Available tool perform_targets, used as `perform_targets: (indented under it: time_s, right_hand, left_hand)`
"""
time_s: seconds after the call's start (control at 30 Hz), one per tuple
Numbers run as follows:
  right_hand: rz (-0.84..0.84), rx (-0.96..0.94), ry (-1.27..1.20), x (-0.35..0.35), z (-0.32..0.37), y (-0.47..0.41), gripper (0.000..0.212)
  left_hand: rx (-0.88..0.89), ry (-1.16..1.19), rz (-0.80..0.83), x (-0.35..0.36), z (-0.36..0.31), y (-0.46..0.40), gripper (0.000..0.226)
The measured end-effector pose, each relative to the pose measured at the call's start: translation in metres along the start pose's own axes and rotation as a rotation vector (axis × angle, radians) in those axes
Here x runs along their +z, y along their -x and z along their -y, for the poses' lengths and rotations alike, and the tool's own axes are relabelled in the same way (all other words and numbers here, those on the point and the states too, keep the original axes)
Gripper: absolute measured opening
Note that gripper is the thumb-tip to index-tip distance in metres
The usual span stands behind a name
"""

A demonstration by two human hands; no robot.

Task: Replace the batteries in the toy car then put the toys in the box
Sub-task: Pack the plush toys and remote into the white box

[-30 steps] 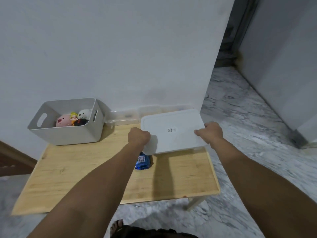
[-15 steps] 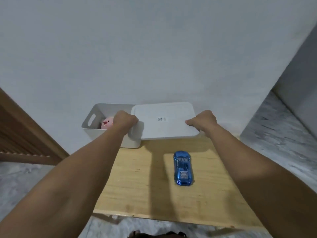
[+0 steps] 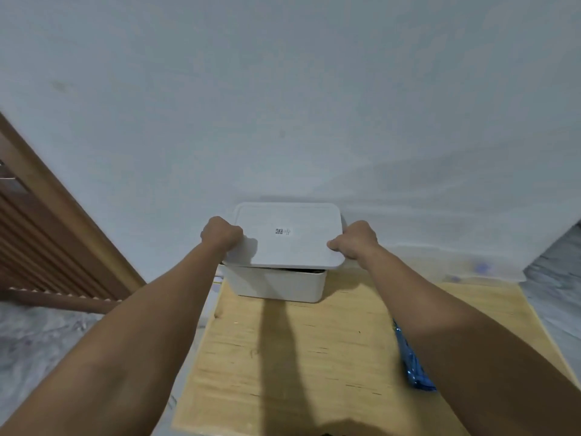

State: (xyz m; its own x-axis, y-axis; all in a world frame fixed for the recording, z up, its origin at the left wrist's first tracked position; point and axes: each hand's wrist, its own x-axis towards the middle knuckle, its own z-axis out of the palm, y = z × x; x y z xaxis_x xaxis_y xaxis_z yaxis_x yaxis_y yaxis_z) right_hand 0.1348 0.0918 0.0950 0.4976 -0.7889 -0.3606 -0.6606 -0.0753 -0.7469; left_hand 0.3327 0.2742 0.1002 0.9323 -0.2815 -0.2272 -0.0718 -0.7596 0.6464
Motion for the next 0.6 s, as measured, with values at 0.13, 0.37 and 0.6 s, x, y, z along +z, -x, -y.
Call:
perform_targets:
  time_s: [0.13,0.37,0.6]
  right_hand:
    - [-0.014,0.011,0.016,0.021,0.010,-0.007,0.035]
    - [-0.040,0.047,0.054,0.037,0.016,-0.009,0.033]
    - [-0.098,0.084,0.122,0.040,0.010,-0.006,0.030]
  left_hand:
    - [0.029,-0.008,0.042,-0.005,0.013,-0.024,0.015]
    - [0.062,0.049,0.032,0.001,0.030,-0.045,0.028]
    - [0.114,0.076,0.000,0.011,0.033,-0.042,0.032]
